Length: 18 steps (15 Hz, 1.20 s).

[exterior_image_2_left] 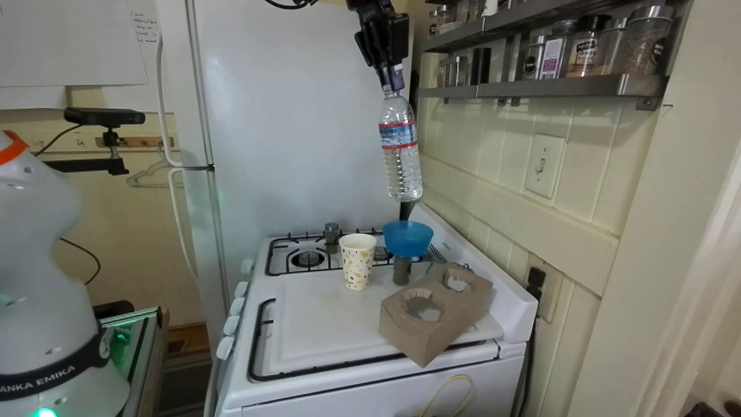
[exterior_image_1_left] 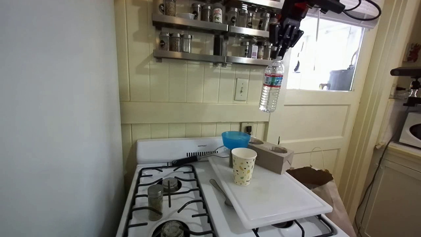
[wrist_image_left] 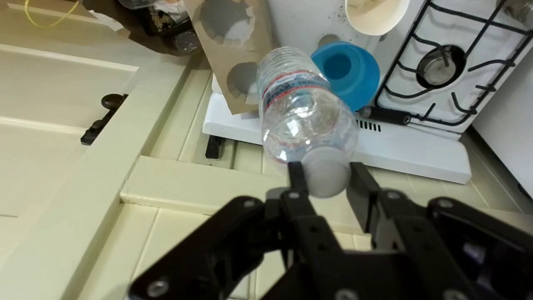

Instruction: Put the water bottle inside the bowl

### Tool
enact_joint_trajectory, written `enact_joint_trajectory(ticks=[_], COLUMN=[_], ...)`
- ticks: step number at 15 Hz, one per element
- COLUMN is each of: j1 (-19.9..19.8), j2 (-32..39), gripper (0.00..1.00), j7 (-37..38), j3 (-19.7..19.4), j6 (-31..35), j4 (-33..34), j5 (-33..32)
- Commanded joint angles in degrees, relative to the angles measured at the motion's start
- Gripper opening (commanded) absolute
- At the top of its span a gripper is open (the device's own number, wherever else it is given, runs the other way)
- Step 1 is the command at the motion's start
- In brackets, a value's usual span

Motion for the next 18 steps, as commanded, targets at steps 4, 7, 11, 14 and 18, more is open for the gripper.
enact_joint_trajectory(ticks=[4,7,11,14,18], j1=[0.6,1.3,1.6,1.8,2.4], j2=[2.3,6.2,11.8,15.2,15.9], gripper=[0.08,0.08,0.08,0.08,0.08], j7=[0.3,0.6,0.2,1.3,3.9], j3=[-0.4,-0.7,-0.8,0.2,1.7], j6=[-1.4,0.4,1.2,-0.3,-1.1], j4=[1.7,4.1,8.8,12.9,14.4], j5=[0.9,4.0,8.4,8.6,7.3])
